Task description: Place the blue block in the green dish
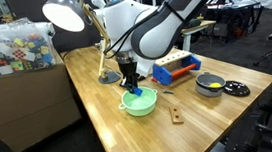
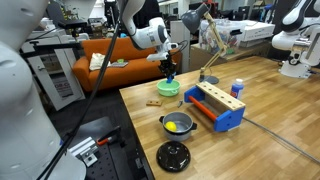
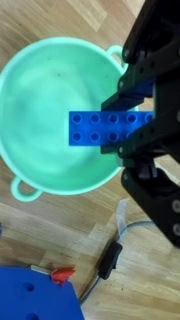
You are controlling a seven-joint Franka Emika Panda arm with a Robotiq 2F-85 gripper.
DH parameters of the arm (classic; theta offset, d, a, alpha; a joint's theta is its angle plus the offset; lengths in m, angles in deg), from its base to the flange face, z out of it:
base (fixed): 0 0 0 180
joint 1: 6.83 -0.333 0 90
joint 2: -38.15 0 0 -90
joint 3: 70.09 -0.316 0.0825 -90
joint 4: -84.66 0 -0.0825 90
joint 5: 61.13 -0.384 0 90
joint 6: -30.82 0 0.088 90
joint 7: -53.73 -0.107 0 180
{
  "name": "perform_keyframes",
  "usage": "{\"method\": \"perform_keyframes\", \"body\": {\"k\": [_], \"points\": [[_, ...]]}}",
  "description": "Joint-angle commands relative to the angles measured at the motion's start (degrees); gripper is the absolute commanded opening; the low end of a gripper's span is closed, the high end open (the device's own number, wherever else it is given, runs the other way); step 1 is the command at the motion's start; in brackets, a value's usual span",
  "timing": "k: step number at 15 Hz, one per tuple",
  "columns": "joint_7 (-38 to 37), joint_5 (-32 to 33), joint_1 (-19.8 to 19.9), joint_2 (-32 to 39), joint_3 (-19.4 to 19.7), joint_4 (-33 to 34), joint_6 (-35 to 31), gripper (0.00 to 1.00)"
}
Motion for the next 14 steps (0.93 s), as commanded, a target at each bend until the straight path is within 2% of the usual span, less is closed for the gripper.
{"method": "perform_keyframes", "body": {"k": [1,9,10,11,14], "points": [[0.25,-1.88,-1.22,2.97,1.02,4.07,4.32,0.10],[0.14,-3.88,-1.01,2.52,0.71,0.44,7.06,0.10],[0.53,-4.05,-0.84,2.45,0.62,0.30,7.36,0.41],[0.68,-3.91,-0.86,2.21,0.65,0.15,7.43,0.61],[0.76,-3.22,-1.01,0.82,0.75,-0.69,6.75,0.81]]}}
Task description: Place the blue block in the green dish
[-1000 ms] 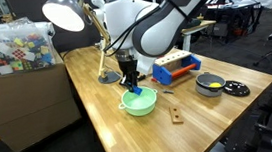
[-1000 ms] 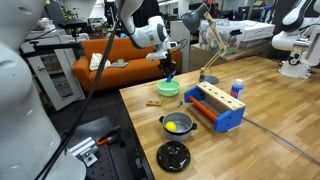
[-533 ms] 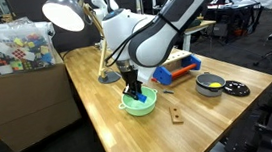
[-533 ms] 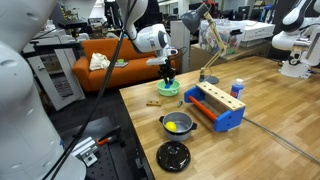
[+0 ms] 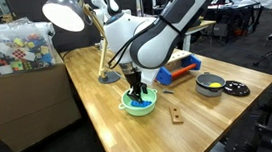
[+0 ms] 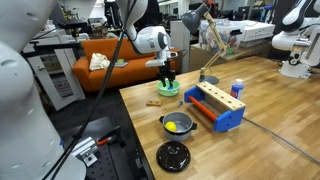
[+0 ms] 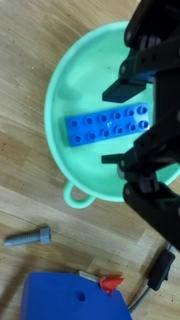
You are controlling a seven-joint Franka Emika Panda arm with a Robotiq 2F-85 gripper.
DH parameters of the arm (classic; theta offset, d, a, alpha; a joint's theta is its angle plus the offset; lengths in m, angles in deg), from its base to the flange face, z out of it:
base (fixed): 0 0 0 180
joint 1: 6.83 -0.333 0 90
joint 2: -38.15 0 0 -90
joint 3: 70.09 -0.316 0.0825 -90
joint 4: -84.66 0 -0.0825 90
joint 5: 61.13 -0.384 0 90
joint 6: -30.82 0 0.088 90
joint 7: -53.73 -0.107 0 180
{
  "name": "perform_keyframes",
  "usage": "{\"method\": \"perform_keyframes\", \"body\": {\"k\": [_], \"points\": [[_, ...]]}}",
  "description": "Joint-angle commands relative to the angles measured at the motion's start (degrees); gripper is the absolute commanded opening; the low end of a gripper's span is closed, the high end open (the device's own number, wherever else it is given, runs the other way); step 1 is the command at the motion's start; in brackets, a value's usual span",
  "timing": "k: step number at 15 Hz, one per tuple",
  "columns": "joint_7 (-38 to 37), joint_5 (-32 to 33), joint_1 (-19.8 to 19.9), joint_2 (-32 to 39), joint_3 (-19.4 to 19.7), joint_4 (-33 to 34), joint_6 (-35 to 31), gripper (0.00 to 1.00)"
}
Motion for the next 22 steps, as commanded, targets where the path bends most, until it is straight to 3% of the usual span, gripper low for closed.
{"method": "perform_keyframes", "body": {"k": [1,2,4,11,16,17,19,22], "points": [[0.58,-0.05,-0.26,-2.99,0.37,-2.06,-0.12,0.87],[0.45,0.12,-0.23,-3.96,0.39,-2.53,-0.61,0.95],[-0.02,0.75,-0.22,-6.94,0.51,-4.27,-2.06,1.00],[0.02,-0.06,1.75,-23.25,-1.65,-16.30,-1.72,1.00],[-2.34,-4.05,4.72,-38.78,-4.39,-32.74,-3.55,1.00],[-1.97,-1.59,4.45,-33.20,-4.64,-25.93,-0.41,1.00],[-2.03,-2.95,5.66,-37.82,-5.74,-30.94,-0.97,1.00],[-2.12,-3.10,5.96,-38.69,-5.88,-32.22,-2.05,1.00]]}}
